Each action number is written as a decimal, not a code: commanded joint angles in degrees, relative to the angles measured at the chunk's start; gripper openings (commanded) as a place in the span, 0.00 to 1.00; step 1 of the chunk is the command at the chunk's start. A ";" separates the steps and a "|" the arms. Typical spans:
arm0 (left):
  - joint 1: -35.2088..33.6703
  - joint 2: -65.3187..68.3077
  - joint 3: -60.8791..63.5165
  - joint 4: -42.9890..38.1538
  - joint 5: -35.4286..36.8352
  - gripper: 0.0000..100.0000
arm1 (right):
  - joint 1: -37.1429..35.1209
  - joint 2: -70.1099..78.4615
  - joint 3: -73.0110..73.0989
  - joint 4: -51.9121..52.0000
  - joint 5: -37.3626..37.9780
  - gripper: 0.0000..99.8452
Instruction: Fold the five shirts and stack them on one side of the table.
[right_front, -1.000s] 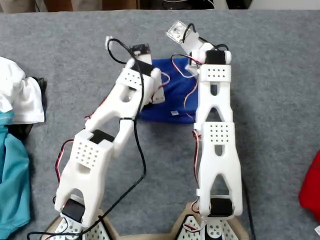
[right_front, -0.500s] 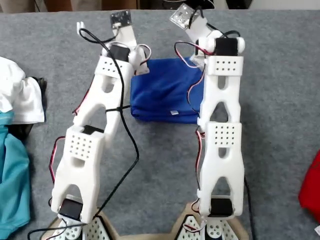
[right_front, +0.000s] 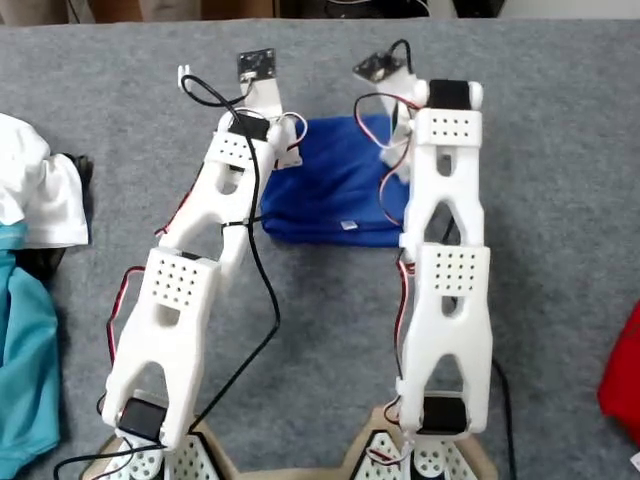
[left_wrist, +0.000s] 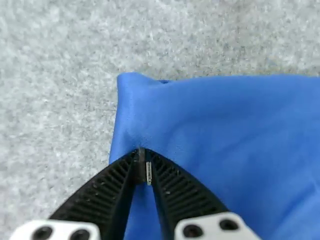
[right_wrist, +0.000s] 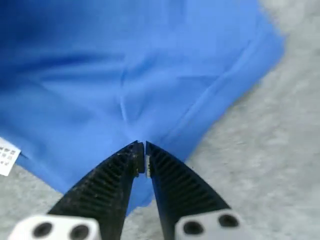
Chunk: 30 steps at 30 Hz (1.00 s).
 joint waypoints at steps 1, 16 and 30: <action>0.62 -0.57 -2.73 -0.79 -1.49 0.02 | 0.66 -5.14 3.30 1.05 -1.93 0.03; 0.35 -0.40 -2.73 -0.53 -1.49 0.02 | -0.31 -27.65 48.92 -11.34 -3.25 0.03; 0.18 -0.40 -2.20 -0.35 -5.63 0.02 | 3.65 -32.13 66.07 -26.02 -1.14 0.03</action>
